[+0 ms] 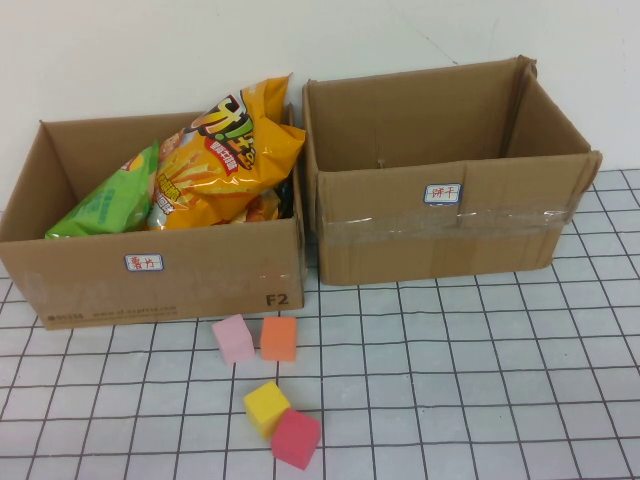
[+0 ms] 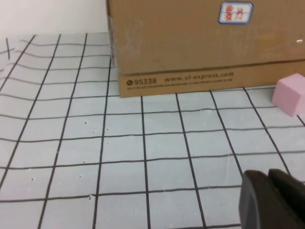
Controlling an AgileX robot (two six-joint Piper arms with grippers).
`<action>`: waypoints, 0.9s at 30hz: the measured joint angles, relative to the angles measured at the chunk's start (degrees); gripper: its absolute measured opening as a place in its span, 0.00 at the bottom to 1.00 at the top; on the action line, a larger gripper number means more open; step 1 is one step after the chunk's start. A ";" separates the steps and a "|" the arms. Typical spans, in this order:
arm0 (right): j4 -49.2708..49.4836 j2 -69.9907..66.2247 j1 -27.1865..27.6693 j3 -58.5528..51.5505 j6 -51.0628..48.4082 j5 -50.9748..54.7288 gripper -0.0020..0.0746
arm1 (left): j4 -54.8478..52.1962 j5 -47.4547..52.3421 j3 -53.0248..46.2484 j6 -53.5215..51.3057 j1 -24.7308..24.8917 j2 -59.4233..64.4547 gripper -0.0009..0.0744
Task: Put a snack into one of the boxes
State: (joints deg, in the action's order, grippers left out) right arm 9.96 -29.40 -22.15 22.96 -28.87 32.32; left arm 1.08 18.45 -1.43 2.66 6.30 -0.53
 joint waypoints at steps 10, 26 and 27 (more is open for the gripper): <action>0.00 0.00 0.08 0.00 0.00 0.00 0.03 | 3.65 0.59 0.21 -3.93 0.00 0.00 0.01; 0.02 0.00 0.08 0.00 0.00 0.00 0.03 | 3.76 0.62 0.21 -3.96 0.00 0.00 0.01; 0.02 0.00 0.08 0.00 0.00 0.00 0.03 | 3.76 0.62 0.21 -3.96 0.00 0.00 0.01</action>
State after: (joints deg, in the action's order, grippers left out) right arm 9.98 -29.40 -22.06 22.96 -28.87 32.32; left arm 4.84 19.06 -1.22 -1.30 6.30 -0.53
